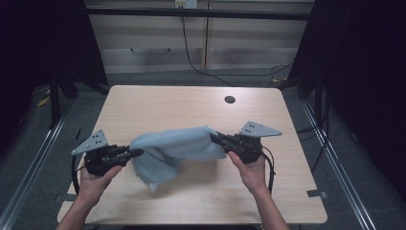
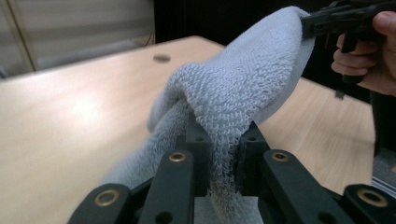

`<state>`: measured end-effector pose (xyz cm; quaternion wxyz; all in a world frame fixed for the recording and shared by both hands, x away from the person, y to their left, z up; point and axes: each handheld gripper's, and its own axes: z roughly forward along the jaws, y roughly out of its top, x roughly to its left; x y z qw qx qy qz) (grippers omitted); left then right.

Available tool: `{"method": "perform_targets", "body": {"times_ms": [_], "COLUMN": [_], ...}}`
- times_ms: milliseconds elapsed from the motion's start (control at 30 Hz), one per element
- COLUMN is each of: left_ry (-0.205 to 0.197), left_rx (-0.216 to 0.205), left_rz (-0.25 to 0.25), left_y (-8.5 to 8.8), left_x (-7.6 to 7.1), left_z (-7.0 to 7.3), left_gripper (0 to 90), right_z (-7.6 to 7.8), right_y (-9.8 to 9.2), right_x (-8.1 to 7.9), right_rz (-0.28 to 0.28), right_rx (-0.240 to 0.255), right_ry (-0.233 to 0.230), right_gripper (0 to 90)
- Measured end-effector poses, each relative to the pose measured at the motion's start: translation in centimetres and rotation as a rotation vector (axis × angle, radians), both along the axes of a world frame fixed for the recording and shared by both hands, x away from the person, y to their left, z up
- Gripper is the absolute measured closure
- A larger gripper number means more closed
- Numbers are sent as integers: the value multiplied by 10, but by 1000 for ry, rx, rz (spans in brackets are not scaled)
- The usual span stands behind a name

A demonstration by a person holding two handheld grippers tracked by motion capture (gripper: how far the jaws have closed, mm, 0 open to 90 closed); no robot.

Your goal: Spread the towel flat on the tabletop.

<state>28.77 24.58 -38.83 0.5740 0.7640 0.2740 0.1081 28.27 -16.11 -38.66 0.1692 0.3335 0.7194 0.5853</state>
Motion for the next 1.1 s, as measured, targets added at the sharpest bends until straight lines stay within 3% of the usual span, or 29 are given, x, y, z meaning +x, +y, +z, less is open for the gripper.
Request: {"method": "perform_targets", "body": {"times_ms": [67,100,133,200,267,300,333,433,467,500,567,600,667,733,833,867,967,1033,1100], "left_ry": [-20,-20,-24,-23,-14,-4,25,116,146,182,228,247,263,250,216,185,170,165,174], "left_rx": [-34,-34,-37,-44,-31,-24,-12,15,25,30,17,15,20,17,18,27,36,54,81], "left_rz": [-17,-17,-14,-6,34,62,84,145,164,183,207,219,241,247,245,246,211,154,90], "left_y": [-5,-5,-6,-8,-8,-7,-6,-4,-3,0,5,8,15,23,33,40,42,38,29], "left_x": [4,4,7,16,31,40,50,73,79,85,90,91,88,81,69,58,46,34,23], "left_z": [18,18,24,32,32,27,20,-12,-23,-36,-51,-57,-61,-57,-45,-38,-37,-41,-52], "left_gripper": [798,799,799,798,797,794,794,780,771,750,693,693,598,524,446,445,496,541,568], "right_z": [20,20,31,35,39,34,34,13,3,-20,-36,-36,-51,-63,-66,-61,-56,-55,-61], "right_y": [-4,-4,-7,-8,-8,-7,-7,0,3,9,11,11,13,14,11,6,-1,-12,-15], "right_x": [-3,-3,-2,-1,6,19,19,44,52,68,77,77,85,89,86,79,71,58,52], "right_rz": [-9,-9,-17,-22,-35,-42,-42,-53,-58,-72,-80,-80,-96,-105,-135,-142,-135,-125,-123], "right_rx": [22,22,36,39,30,22,22,-31,-53,-87,-80,-80,-98,-130,-148,-139,-128,-104,-125], "right_ry": [-38,-38,-64,-71,-80,-56,-56,8,41,94,133,133,167,198,204,192,176,179,193], "right_gripper": [863,863,862,862,861,858,858,843,843,839,830,830,799,719,602,559,524,501,476]}}
